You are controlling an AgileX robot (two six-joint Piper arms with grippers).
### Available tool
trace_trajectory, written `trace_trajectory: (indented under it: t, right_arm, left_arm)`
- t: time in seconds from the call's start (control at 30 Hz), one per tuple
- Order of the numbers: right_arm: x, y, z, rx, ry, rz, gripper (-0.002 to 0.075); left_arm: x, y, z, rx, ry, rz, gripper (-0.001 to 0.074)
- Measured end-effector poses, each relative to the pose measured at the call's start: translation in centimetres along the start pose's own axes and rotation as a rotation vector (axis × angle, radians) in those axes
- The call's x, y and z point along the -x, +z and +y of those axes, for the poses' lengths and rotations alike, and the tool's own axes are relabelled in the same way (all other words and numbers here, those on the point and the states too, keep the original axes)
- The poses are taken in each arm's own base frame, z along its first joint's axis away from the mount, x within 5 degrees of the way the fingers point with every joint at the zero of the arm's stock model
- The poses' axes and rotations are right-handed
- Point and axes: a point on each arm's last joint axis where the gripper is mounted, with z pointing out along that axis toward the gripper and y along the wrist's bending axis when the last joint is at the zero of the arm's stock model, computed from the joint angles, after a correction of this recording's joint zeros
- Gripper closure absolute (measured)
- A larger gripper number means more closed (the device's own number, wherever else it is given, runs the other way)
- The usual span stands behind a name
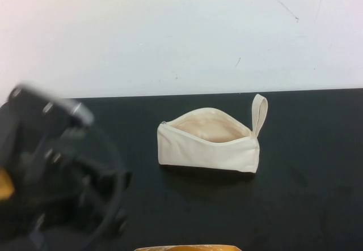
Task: Put eraser into pencil case
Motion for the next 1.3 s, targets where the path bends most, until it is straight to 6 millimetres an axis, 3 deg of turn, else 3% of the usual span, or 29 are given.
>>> trace_trajectory:
  t: [0.23,0.37,0.63,0.83,1.07,1.3]
  right_arm:
    - [0.0,0.0,0.0,0.000,0.000,0.000,0.0727]
    - [0.0,0.0,0.0,0.000,0.000,0.000,0.0727]
    - [0.0,0.0,0.0,0.000,0.000,0.000,0.0727]
    - [0.0,0.0,0.0,0.000,0.000,0.000,0.0727]
    - [0.0,0.0,0.0,0.000,0.000,0.000,0.0727]
    - [0.0,0.0,0.0,0.000,0.000,0.000,0.0727]
  left_arm:
    - [-3.2,-3.9,0.2,0.070,0.101,-0.024,0.0735]
    - [-5.5,-4.9,1.1,0.161,0.089,-0.075,0.0735]
    - [-12.9,-5.3,3.4,0.319,-0.059,-0.271,0.0735]
    - [-17.2,-5.5,4.4,0.434,-0.174,-0.394,0.0735]
    - [-20.1,-4.6,5.4,0.583,-0.248,-0.427,0.0735]
    - [-21.0,-4.0,5.9,0.675,-0.197,-0.385,0.0736]
